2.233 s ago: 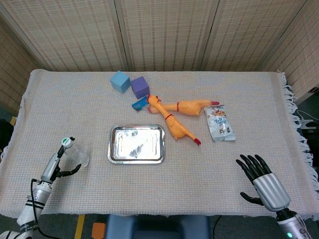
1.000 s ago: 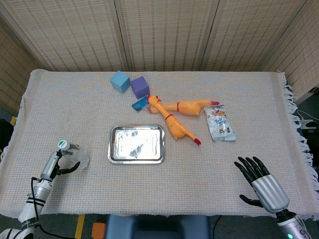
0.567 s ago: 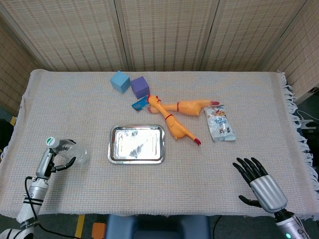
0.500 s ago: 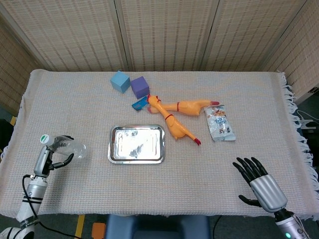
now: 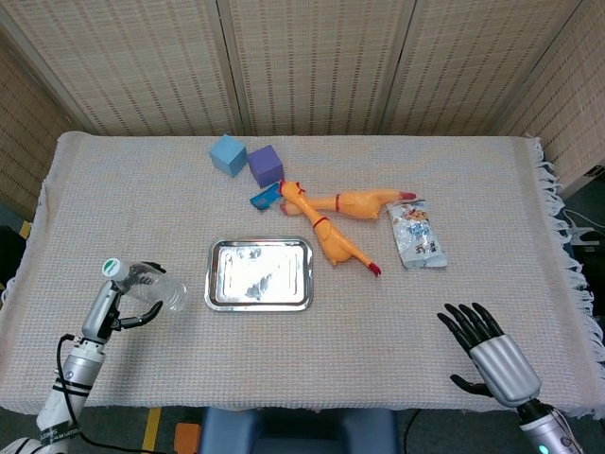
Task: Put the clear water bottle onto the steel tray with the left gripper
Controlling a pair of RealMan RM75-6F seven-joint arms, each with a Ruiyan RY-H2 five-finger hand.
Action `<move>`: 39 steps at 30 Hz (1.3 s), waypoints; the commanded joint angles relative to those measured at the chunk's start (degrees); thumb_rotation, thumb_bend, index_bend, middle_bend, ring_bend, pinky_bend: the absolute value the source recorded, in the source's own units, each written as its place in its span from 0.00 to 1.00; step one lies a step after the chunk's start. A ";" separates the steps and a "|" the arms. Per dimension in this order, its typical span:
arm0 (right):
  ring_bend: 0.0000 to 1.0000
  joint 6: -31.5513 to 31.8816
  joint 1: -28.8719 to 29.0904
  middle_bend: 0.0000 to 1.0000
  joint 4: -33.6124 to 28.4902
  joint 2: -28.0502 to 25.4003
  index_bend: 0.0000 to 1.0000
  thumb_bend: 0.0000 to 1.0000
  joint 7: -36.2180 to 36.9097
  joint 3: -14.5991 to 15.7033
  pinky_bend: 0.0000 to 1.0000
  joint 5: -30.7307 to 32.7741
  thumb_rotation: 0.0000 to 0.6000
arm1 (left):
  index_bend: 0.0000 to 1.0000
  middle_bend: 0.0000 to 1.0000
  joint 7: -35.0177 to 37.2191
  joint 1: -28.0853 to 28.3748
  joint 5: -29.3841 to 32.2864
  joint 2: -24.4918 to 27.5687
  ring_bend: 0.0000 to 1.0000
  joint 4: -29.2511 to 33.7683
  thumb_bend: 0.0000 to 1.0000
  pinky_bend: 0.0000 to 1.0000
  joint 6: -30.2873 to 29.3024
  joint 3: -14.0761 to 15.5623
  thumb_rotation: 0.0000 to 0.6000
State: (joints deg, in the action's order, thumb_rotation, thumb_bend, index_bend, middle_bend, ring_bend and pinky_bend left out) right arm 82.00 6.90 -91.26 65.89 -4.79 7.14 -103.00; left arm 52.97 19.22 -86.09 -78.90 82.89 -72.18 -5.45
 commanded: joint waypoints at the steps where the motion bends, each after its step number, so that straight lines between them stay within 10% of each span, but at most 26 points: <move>1: 0.00 0.67 -0.26 0.00 -0.06 -0.25 0.00 0.09 0.20 0.07 0.00 -0.28 0.91 | 0.24 0.27 1.54 0.75 -1.71 -4.87 0.13 -8.98 0.41 0.30 1.61 2.46 1.00; 10: 0.00 -0.55 0.22 0.00 0.16 0.12 0.00 0.09 -0.03 -0.10 0.00 0.28 0.91 | 0.24 0.27 -6.80 0.95 -7.85 1.98 0.12 6.72 0.41 0.30 -7.22 1.04 1.00; 20: 0.00 -0.51 0.06 0.00 0.17 0.39 0.00 0.09 -0.78 -0.01 0.00 0.25 0.91 | 0.24 0.27 2.63 0.45 -4.92 -7.16 0.12 -9.21 0.41 0.30 1.94 8.08 1.00; 33: 0.00 0.18 -0.09 0.00 0.13 0.07 0.00 0.09 -0.20 0.16 0.00 -0.22 0.91 | 0.24 0.27 5.53 -1.07 4.33 -4.18 0.12 -18.26 0.42 0.28 -6.02 -4.32 1.00; 39: 0.00 0.46 -0.43 0.00 0.21 0.68 0.00 0.09 -1.81 0.22 0.00 -0.57 0.91 | 0.24 0.27 11.48 -2.68 -7.64 0.09 0.11 -7.47 0.42 0.28 -9.21 4.05 1.00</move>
State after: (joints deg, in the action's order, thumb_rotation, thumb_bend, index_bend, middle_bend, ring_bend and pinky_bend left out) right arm 82.34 6.58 -91.09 66.42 -6.31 7.39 -103.52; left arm 59.08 18.04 -85.76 -82.32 65.82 -78.55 -6.20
